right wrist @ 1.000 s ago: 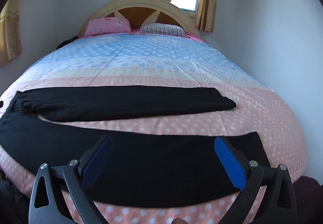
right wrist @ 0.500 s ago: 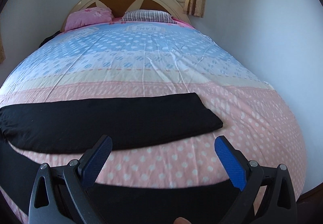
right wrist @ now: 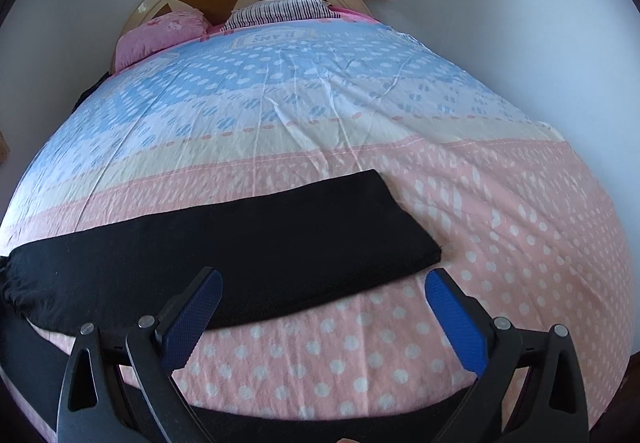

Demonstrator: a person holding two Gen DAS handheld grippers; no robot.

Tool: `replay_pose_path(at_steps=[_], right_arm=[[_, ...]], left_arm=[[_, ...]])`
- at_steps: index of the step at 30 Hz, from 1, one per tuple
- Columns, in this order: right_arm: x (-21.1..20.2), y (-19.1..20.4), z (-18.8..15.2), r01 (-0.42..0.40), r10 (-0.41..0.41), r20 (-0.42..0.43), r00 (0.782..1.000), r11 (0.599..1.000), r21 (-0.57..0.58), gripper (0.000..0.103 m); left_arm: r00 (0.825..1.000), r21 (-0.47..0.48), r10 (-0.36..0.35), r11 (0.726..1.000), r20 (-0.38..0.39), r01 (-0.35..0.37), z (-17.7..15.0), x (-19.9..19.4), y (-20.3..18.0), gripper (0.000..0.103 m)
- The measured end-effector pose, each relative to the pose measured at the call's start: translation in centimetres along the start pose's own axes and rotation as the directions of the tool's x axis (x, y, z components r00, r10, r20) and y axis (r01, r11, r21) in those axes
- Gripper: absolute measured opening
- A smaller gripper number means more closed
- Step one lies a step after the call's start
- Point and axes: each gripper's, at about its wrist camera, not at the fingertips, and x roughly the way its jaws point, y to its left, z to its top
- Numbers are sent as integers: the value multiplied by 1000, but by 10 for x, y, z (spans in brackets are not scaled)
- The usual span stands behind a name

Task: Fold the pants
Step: 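Lower both tools toward the black pants' waistband and close both grippers on it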

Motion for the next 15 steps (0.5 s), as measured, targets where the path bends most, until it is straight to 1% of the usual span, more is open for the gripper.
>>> replay_pose_path(at_steps=[2, 3, 4, 6, 10, 13, 14, 15], right_arm=[[4, -6, 6, 7, -7, -8, 1000, 1000, 1, 99], [6, -9, 10, 15, -15, -12, 1000, 1000, 3, 96], [10, -13, 15, 21, -21, -20, 1000, 1000, 7, 94], [18, -23, 23, 25, -25, -37, 999, 999, 25, 85], [38, -39, 39, 25, -20, -66, 998, 998, 66, 84], [54, -42, 51, 28, -23, -83, 996, 998, 55, 84], [59, -43, 55, 31, -27, -87, 996, 998, 47, 84], [67, -43, 60, 37, -34, -96, 995, 999, 38, 84]], left_arm=[[999, -12, -36, 999, -6, 36, 1, 3, 4, 72], [998, -17, -62, 998, -7, 62, 0, 4, 5, 64], [996, -22, -89, 996, -8, 89, 0, 5, 5, 60], [991, -38, -137, 990, -7, 137, 3, 8, 4, 39], [992, -14, -129, 992, -2, 128, 3, 4, 0, 35], [993, 3, -120, 993, 0, 120, 3, 3, -1, 35], [993, 7, -117, 993, -1, 117, 4, 4, -1, 36], [995, 9, -103, 995, -1, 103, 5, 5, 0, 41]])
